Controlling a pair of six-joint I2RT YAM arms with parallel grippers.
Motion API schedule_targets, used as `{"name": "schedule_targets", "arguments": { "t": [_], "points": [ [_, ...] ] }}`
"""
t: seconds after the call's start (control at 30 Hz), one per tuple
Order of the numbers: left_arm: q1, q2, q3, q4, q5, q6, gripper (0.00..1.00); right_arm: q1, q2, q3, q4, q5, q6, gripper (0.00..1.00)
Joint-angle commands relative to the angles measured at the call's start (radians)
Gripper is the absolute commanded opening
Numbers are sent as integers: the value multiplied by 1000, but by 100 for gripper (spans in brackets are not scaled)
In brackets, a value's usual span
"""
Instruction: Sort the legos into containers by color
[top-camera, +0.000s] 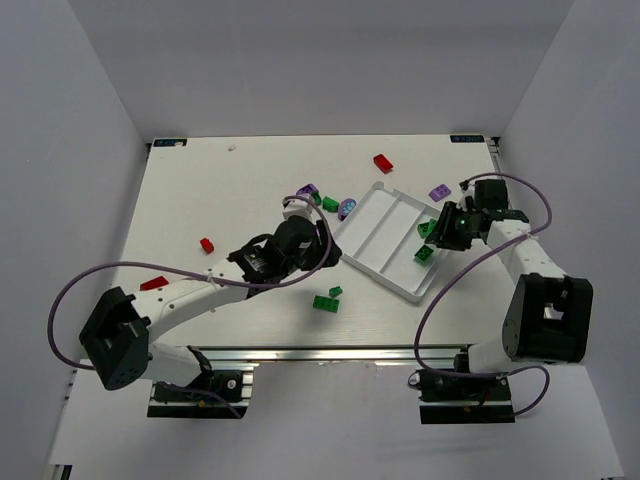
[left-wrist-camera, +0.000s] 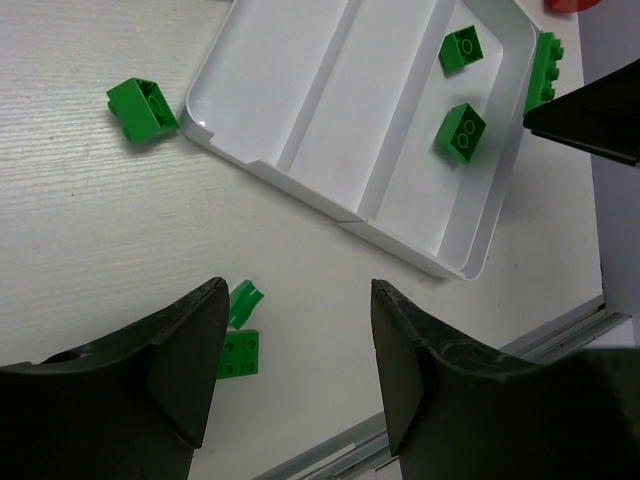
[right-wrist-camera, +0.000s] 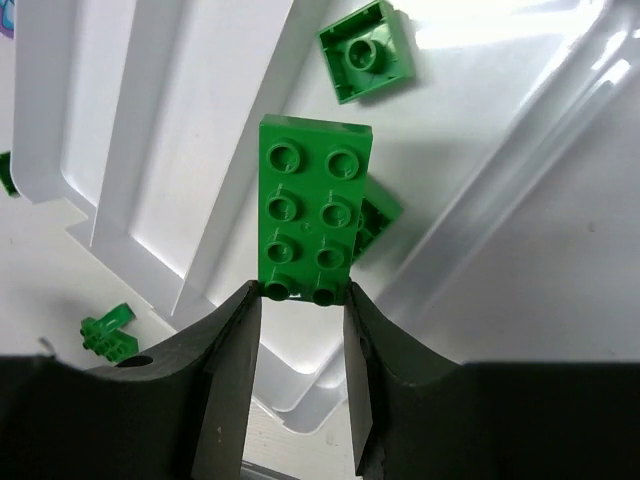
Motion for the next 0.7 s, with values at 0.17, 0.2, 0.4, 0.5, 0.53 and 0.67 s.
{"name": "schedule_targets", "arguments": {
  "t": [0.17, 0.2, 0.4, 0.5, 0.53, 0.67],
  "points": [
    [0, -109, -86, -21, -46, -63, 69, 44, 108, 55, 34, 1, -12, 52],
    [-1, -118, -93, -27, -47, -63, 69, 46, 111, 64, 34, 4, -24, 58],
    [-1, -146, -133, -57, -52, -63, 69, 54, 125, 96, 20, -1, -67, 89],
    [-1, -166, -155, -74, -55, -59, 69, 58, 79, 108, 34, -16, -125, 89],
    [-1, -173, -161, -79, -55, -56, 68, 58, 50, 116, 47, -27, -191, 89],
    [-1, -189, -187, -100, -47, -46, 60, 52, -56, 121, 75, -213, -520, 89]
  ]
}}
